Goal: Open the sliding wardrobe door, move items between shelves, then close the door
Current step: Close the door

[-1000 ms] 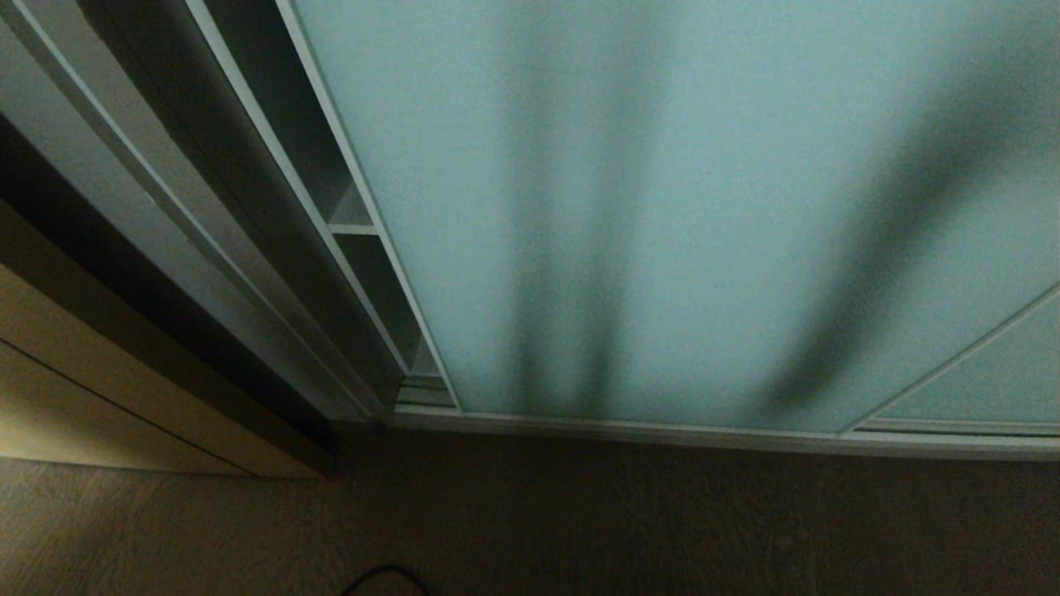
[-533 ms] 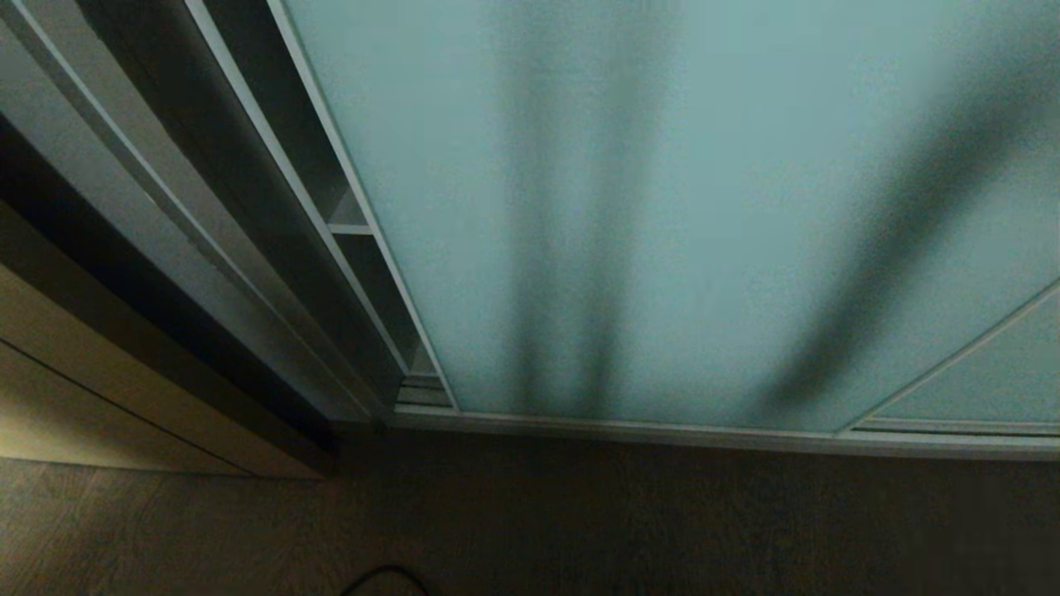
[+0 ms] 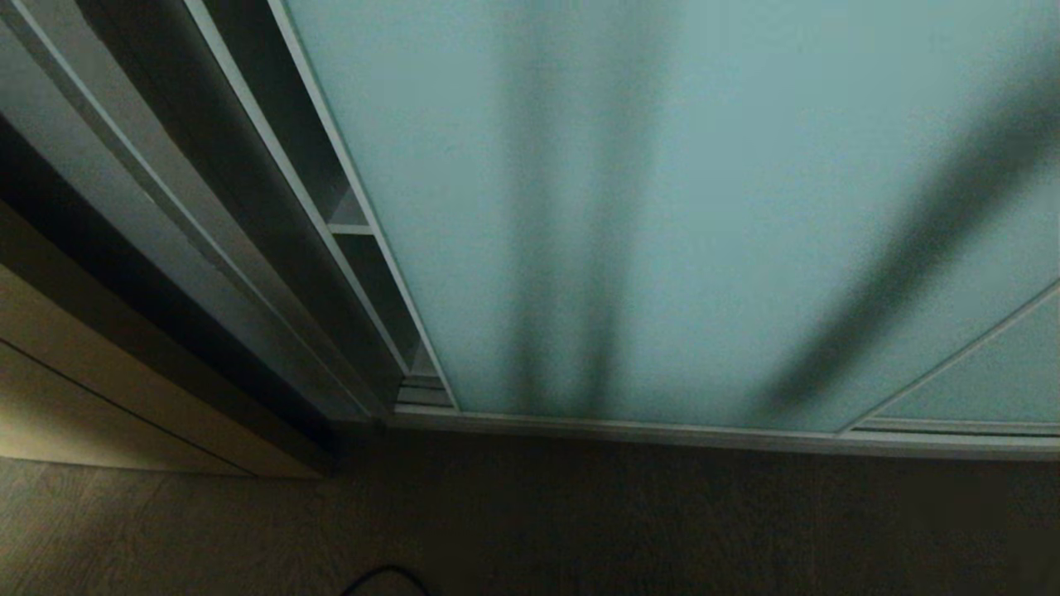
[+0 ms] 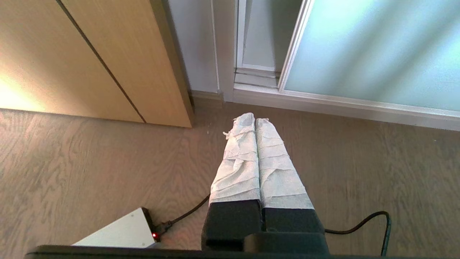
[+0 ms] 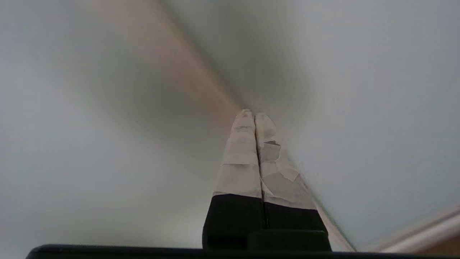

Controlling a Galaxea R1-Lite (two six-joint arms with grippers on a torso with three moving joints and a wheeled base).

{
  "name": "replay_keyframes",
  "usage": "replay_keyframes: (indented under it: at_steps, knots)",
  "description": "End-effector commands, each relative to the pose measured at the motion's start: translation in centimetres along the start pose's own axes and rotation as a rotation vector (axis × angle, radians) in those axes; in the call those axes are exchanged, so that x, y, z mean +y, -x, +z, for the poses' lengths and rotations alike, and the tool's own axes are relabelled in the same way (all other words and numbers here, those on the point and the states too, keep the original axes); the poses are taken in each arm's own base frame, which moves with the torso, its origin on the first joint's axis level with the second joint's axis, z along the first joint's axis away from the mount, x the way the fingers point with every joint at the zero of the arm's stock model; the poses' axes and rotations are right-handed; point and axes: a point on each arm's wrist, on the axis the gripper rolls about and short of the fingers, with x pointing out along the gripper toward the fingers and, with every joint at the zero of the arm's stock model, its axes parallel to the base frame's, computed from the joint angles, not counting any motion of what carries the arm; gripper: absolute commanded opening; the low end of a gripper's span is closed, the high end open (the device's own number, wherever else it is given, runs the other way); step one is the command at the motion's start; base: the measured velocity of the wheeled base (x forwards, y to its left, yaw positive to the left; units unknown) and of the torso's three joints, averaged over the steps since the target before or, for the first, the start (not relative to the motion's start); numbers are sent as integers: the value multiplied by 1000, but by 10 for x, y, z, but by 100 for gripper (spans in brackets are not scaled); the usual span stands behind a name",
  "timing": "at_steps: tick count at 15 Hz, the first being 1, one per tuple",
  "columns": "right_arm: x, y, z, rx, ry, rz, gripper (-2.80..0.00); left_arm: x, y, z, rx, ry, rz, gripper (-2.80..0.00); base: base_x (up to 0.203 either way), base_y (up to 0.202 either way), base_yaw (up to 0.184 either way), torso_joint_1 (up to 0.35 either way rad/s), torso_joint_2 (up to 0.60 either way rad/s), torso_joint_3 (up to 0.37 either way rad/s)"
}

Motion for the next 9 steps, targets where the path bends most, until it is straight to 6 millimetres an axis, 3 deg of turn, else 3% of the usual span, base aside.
replay_keyframes:
  at_steps: [1, 9]
  knots:
    - [-18, -7, 5, -5, -33, -27, -280, 0, 0, 0, 1, 1, 1, -280, 0, 0, 0, 0, 0, 0]
    - [-49, -39, 13, 68, -307, 15, -280, 0, 0, 0, 3, 1, 1, -280, 0, 0, 0, 0, 0, 0]
